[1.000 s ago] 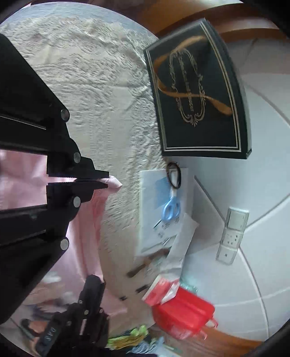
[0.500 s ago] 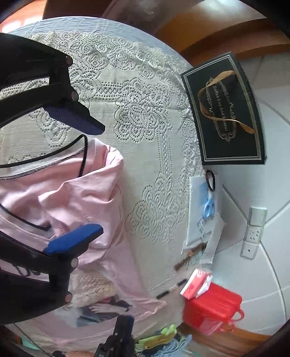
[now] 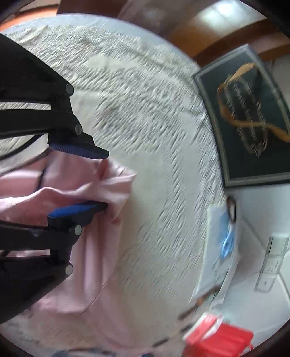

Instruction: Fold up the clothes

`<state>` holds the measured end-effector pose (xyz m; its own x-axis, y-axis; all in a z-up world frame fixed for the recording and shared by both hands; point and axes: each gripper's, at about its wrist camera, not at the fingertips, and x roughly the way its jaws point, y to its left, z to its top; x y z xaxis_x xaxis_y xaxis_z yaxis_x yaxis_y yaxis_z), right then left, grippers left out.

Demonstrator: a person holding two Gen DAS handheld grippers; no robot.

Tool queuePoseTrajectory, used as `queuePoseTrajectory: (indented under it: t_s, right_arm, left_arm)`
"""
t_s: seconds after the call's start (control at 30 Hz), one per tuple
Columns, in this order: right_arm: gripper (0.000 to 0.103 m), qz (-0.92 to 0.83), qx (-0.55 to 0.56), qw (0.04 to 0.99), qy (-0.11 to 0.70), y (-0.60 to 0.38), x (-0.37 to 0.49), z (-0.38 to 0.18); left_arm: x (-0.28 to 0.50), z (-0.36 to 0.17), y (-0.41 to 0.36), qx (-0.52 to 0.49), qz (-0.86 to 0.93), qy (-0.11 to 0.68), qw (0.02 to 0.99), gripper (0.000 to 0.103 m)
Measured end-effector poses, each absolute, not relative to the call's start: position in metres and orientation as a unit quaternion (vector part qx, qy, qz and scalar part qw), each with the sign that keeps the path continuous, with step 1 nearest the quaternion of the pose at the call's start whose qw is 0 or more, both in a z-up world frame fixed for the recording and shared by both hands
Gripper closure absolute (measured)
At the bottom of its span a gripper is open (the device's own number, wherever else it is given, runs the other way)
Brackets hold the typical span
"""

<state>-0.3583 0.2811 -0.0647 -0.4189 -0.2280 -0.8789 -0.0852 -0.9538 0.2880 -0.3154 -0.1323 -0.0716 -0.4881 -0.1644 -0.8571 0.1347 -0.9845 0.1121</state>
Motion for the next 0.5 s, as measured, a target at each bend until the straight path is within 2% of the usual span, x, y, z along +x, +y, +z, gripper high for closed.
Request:
queuePoseTrajectory:
  t_s: [0.03, 0.07, 0.1, 0.13, 0.17, 0.27, 0.33, 0.37, 0.5]
  right_arm:
    - [0.086, -0.830, 0.541, 0.048, -0.132, 0.276, -0.366, -0.070]
    - [0.099, -0.834, 0.546, 0.022, -0.076, 0.268, -0.372, -0.075]
    - [0.103, -0.841, 0.540, -0.029, -0.018, 0.265, -0.378, -0.079]
    - [0.103, -0.852, 0.516, -0.085, 0.021, 0.269, -0.379, -0.076]
    - [0.103, -0.859, 0.494, -0.130, 0.028, 0.279, -0.379, -0.073]
    - [0.099, -0.874, 0.467, -0.089, -0.099, 0.321, -0.368, -0.063]
    - [0.098, -0.871, 0.472, -0.065, -0.120, 0.330, -0.361, -0.059]
    - [0.097, -0.871, 0.473, -0.055, -0.122, 0.332, -0.358, -0.058]
    - [0.092, -0.865, 0.477, -0.014, -0.156, 0.339, -0.340, -0.054]
  left_arm:
    - [-0.323, -0.073, -0.139, 0.490, -0.866, -0.014, 0.103, 0.064]
    - [-0.332, -0.074, -0.146, 0.486, -0.866, -0.006, 0.120, 0.061]
    - [-0.338, -0.073, -0.152, 0.481, -0.868, 0.005, 0.126, 0.053]
    - [-0.342, -0.072, -0.158, 0.483, -0.866, 0.025, 0.125, 0.049]
    - [-0.347, -0.071, -0.164, 0.485, -0.865, 0.045, 0.123, 0.047]
    - [-0.348, -0.050, -0.170, 0.478, -0.868, 0.093, 0.100, 0.039]
    - [-0.341, -0.026, -0.168, 0.460, -0.878, 0.103, 0.081, 0.025]
    - [-0.337, -0.018, -0.168, 0.458, -0.879, 0.108, 0.075, 0.022]
    - [-0.313, 0.001, -0.159, 0.478, -0.872, 0.101, 0.028, 0.020]
